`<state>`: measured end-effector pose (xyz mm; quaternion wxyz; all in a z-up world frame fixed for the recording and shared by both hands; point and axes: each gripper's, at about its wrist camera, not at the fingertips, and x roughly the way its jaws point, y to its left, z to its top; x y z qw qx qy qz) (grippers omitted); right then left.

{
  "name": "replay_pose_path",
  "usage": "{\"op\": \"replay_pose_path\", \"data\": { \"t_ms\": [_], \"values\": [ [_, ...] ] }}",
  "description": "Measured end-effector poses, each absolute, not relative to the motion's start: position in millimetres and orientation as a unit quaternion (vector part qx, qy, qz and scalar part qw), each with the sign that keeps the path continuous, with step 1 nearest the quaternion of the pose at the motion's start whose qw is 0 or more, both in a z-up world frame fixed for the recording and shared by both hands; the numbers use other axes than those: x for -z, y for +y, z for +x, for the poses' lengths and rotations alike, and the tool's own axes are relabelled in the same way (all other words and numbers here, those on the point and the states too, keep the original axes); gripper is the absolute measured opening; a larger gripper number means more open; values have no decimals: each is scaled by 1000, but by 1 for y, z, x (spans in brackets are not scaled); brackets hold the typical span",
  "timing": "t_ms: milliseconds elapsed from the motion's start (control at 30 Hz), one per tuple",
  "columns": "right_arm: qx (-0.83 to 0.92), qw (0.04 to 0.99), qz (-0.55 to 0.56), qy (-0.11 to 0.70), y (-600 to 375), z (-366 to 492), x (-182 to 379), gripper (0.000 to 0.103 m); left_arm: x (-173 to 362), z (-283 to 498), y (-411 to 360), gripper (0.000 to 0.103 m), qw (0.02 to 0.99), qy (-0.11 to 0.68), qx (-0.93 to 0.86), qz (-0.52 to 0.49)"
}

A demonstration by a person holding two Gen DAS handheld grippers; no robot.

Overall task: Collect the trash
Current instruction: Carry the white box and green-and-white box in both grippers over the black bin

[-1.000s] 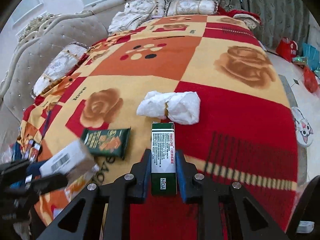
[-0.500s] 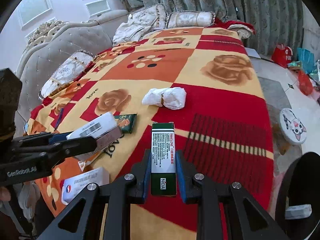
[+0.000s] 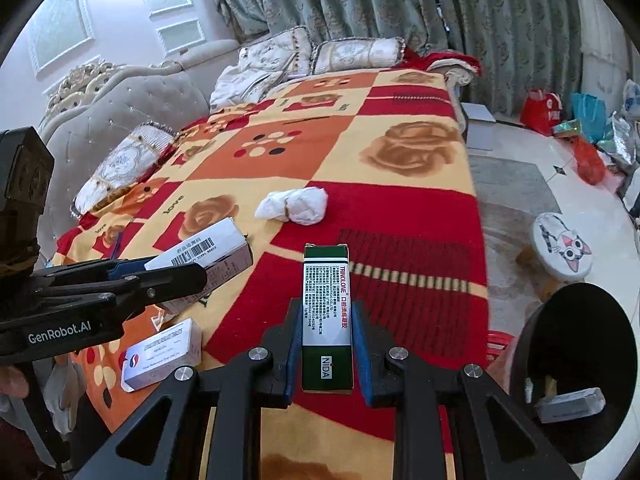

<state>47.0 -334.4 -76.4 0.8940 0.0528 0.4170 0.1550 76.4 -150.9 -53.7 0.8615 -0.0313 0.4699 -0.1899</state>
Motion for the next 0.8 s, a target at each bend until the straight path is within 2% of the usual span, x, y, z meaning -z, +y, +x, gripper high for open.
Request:
{"op": "replay_pose_path", "data": {
  "t_ms": [800],
  "values": [
    [-56, 906, 96, 408, -452, 13, 71, 22, 52, 77, -268, 37, 842, 468, 268, 20]
  ]
}}
